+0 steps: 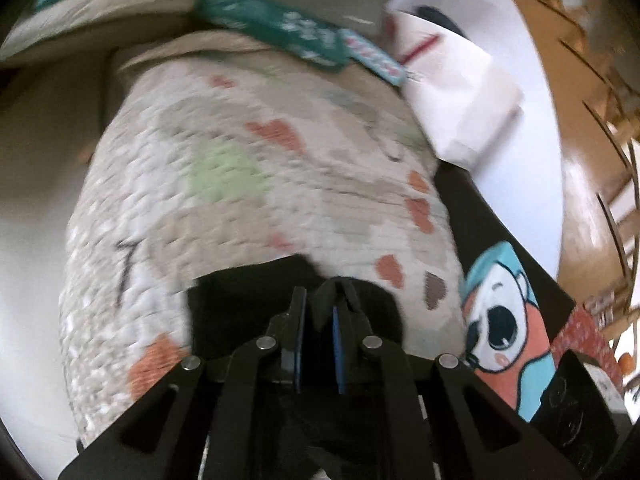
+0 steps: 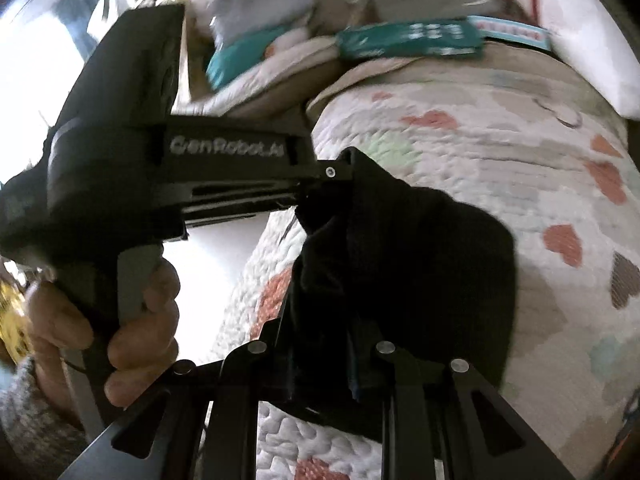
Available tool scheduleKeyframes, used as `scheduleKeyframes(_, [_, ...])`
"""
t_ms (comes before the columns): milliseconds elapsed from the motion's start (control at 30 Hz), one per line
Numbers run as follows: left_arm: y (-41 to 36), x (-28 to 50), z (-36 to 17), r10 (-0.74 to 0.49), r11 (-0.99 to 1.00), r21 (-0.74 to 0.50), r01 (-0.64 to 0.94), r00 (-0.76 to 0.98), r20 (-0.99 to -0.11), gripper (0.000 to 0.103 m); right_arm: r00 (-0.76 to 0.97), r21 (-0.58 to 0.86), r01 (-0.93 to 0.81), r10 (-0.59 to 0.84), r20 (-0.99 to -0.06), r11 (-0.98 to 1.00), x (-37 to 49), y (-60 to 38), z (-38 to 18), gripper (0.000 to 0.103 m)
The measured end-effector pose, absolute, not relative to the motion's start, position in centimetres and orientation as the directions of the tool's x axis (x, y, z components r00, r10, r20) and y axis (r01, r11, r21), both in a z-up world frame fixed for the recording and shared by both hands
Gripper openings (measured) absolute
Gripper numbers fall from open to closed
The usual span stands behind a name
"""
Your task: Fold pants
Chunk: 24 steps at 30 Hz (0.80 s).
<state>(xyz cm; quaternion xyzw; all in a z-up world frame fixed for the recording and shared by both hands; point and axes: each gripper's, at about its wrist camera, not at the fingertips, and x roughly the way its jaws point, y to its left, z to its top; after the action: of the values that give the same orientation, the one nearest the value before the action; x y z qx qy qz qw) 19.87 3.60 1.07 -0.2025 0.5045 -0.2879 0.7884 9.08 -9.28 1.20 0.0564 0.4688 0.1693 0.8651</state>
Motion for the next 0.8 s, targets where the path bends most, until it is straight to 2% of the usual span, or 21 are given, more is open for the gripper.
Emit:
scheduleKeyframes(167, [6.6, 20.5, -2.7, -0.63, 0.77, -0.625, 0.127, 0.309, -0.713, 0.014, 0.439, 0.242, -0.25, 0.333, -0.835, 0.937, 10.2, -8.2, -2.1, 0.029])
scheduleKeyframes(367, [7.6, 20.4, -3.2, -0.59, 0.797, -0.597, 0.087, 0.324, -0.74, 0.014, 0.434, 0.235, -0.291, 0.347, -0.831, 0.928, 9.7, -6.7, -2.2, 0.044])
scheduleKeyframes(400, [7.8, 20.3, -3.3, -0.582, 0.801, -0.594, 0.072, 0.325, -0.746, 0.016, 0.432, 0.247, -0.3, 0.362, -0.826, 0.922, 9.5, -6.7, -2.2, 0.05])
scheduleKeyframes(467, [8.6, 20.4, -3.7, -0.582, 0.794, -0.607, 0.026, 0.319, -0.748, 0.025, 0.427, 0.253, -0.322, 0.378, -0.821, 0.912, 8.9, -6.2, -1.8, 0.061])
scheduleKeyframes(500, [9.0, 20.4, -3.8, -0.581, 0.792, -0.61, 0.006, 0.315, -0.751, 0.026, 0.427, 0.248, -0.334, 0.38, -0.82, 0.909, 8.4, -6.0, -1.5, 0.062])
scheduleKeyframes(567, [10.2, 20.5, -3.8, -0.57, 0.791, -0.611, -0.029, 0.326, -0.754, 0.027, 0.41, 0.255, -0.373, 0.405, -0.817, 0.892, 7.7, -5.8, -1.1, 0.071])
scheduleKeyframes(600, [10.9, 20.5, -3.7, -0.557, 0.795, -0.605, -0.048, 0.34, -0.758, 0.028, 0.391, 0.269, -0.402, 0.429, -0.814, 0.875, 7.0, -5.8, -0.8, 0.081])
scheduleKeyframes(700, [13.6, 20.2, -3.2, -0.522, 0.789, -0.603, -0.115, 0.392, -0.758, 0.028, 0.357, 0.293, -0.435, 0.461, -0.812, 0.852, 5.4, -7.0, 0.1, 0.081])
scheduleKeyframes(800, [14.0, 19.7, -1.6, -0.507, 0.798, -0.597, -0.08, 0.446, -0.737, 0.028, 0.379, 0.286, -0.405, 0.444, -0.812, 0.869, 4.7, -9.3, 1.1, 0.081])
